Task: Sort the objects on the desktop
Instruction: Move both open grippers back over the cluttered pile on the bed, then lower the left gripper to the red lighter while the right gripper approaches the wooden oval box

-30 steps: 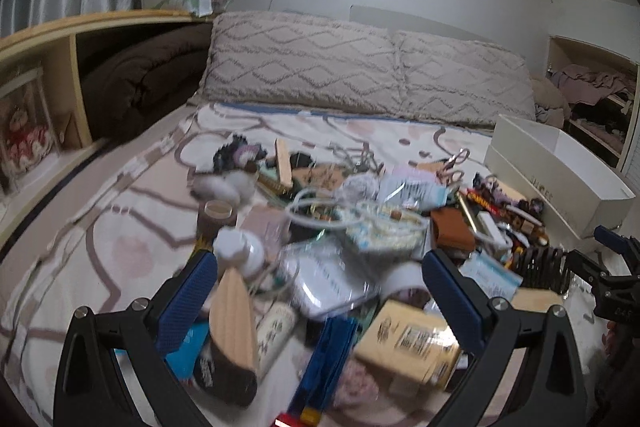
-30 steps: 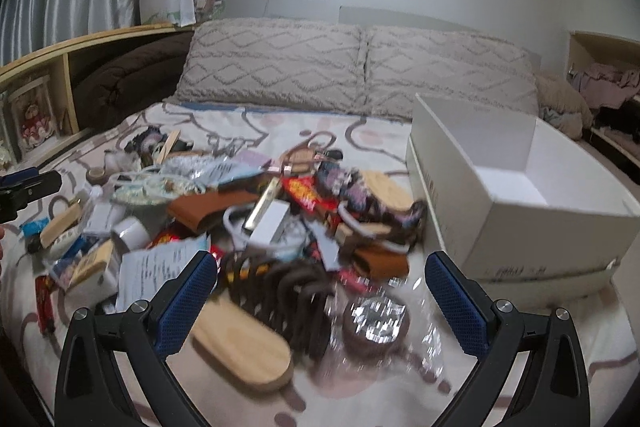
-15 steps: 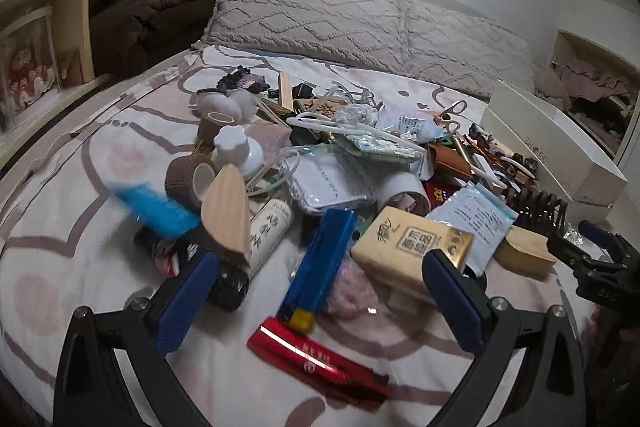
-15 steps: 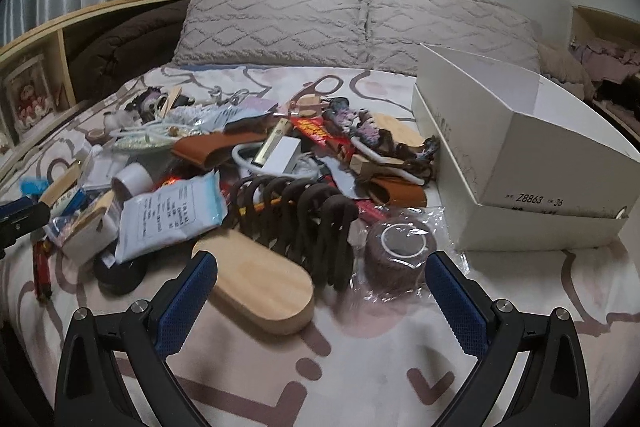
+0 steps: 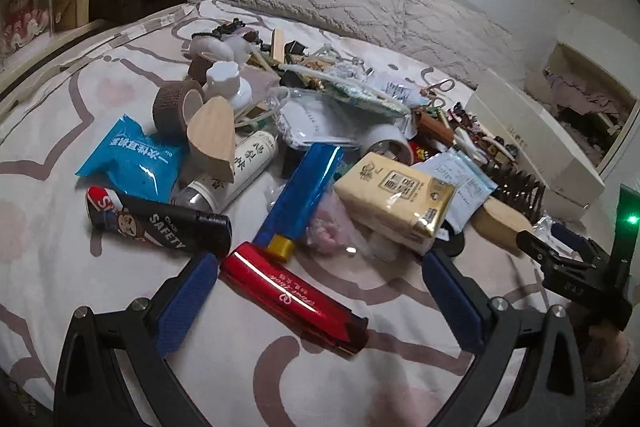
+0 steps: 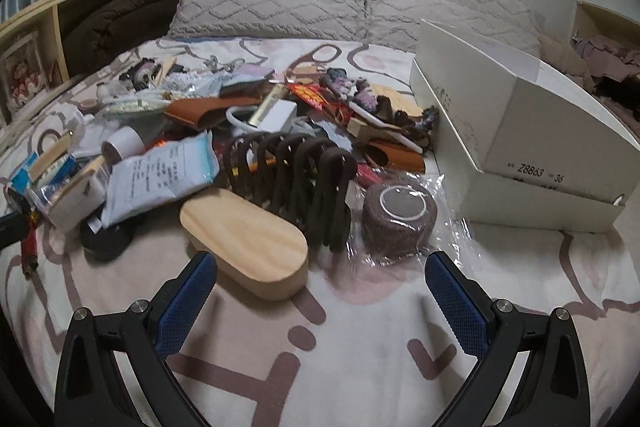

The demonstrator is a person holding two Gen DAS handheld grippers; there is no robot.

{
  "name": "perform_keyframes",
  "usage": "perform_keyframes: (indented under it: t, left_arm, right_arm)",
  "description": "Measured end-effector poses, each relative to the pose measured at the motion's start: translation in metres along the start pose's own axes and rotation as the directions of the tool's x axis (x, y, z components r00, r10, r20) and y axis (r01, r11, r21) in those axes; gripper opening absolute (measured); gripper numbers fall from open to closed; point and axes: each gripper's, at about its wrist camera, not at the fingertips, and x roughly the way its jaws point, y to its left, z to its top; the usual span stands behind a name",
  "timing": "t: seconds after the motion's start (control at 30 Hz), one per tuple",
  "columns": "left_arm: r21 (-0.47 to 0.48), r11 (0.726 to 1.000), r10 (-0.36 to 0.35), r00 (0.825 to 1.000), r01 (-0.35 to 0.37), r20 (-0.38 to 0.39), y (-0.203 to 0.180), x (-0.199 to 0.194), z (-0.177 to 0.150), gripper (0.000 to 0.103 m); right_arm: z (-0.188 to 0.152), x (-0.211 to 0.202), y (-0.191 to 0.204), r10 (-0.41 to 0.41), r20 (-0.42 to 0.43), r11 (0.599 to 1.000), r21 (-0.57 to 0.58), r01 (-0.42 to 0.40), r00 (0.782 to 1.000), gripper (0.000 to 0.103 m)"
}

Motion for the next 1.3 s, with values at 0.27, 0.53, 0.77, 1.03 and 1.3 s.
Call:
perform_keyframes:
  t: [0.27,0.53,0.77,1.03,1.3]
  left_arm:
    - [-0.012,1.000,0.003,1.000,-0.003,-0.014,0.003,0.010,0.005,0.103]
    - [0.034,0.999,-0.021,1.000,0.021,-0.016,-0.008,0.009,-0.002,0.103]
    - [0.098,0.995,-0.021,0.999,0.023,-0.026,-0.022,0.008,-0.008,0.103]
    - [0.124,0.991,-0.052,0.998,0.055,-0.026,-0.029,0.001,-0.021,0.103]
    - [0.188,0.981,-0.048,0.998,0.055,-0.042,-0.043,0.000,-0.033,0.103]
  right_arm:
    - [-0.001,0.004,-0.007,-0.020,-0.046,1.000,-0.012,0.019,0.999,0.103]
    - [-0.003,0.001,-0.015,-0.059,-0.040,0.998,-0.023,0.058,0.997,0.103]
    - [-0.007,-0.001,-0.040,-0.097,-0.049,0.993,0.065,0.100,0.994,0.103]
    - [-0.009,0.002,-0.049,-0.083,-0.063,0.990,0.109,0.089,0.995,0.103]
    - [-0.009,0.004,-0.048,-0.075,-0.065,0.991,0.109,0.082,0.995,0.103]
